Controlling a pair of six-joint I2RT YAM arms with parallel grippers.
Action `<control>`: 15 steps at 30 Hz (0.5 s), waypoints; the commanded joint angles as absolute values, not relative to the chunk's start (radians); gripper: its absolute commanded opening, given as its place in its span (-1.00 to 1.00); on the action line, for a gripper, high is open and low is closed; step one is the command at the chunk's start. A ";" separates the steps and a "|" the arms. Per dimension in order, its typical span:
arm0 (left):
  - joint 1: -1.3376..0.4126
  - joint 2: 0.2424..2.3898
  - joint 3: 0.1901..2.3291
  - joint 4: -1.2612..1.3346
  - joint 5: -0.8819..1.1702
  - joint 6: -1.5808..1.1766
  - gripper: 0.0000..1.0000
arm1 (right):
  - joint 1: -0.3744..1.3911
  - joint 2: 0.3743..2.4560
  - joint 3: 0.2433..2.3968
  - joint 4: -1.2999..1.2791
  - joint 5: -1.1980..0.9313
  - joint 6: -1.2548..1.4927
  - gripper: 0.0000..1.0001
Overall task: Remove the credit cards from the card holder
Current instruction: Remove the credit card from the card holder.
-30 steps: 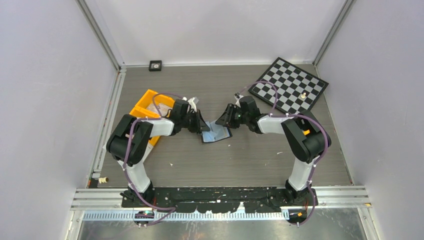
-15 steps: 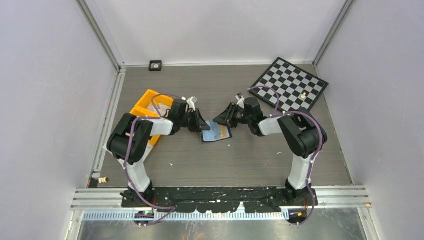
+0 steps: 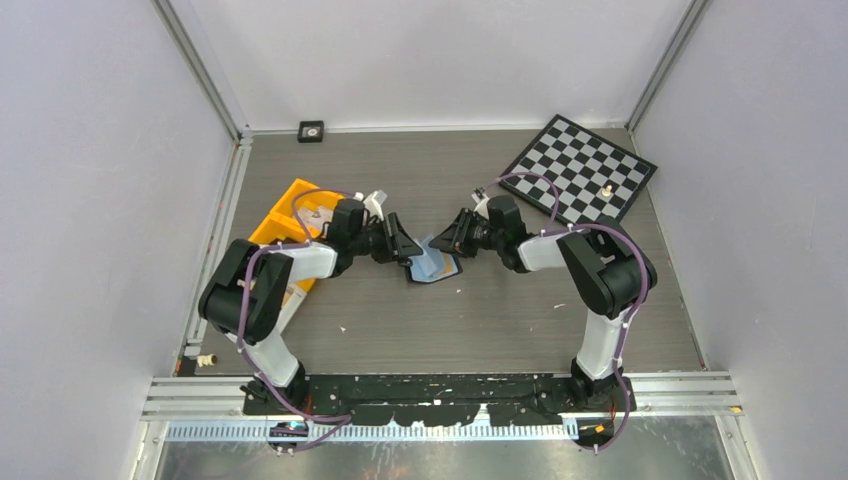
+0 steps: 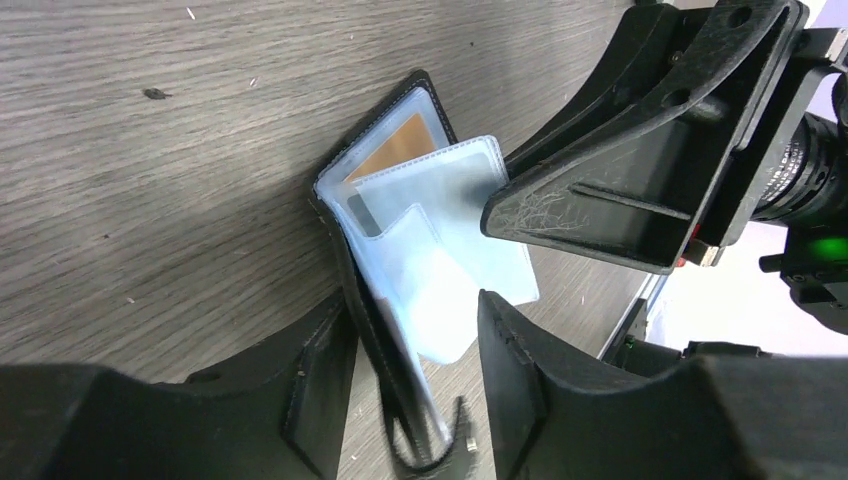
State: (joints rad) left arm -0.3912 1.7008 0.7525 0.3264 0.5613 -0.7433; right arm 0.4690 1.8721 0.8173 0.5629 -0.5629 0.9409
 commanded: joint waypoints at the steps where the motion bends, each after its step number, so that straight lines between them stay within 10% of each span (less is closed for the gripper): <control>1: -0.387 1.652 0.744 0.354 0.547 -0.740 0.07 | 0.471 1.806 0.822 0.589 -0.562 0.926 -0.39; 15: -0.382 1.648 0.735 0.357 0.539 -0.762 0.36 | 0.517 1.821 0.861 0.549 -0.576 0.885 -0.68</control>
State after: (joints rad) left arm -0.3901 1.6787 0.7380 0.3244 0.5346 -0.7563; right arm 0.4927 1.8412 0.8200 0.5304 -0.5518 0.9070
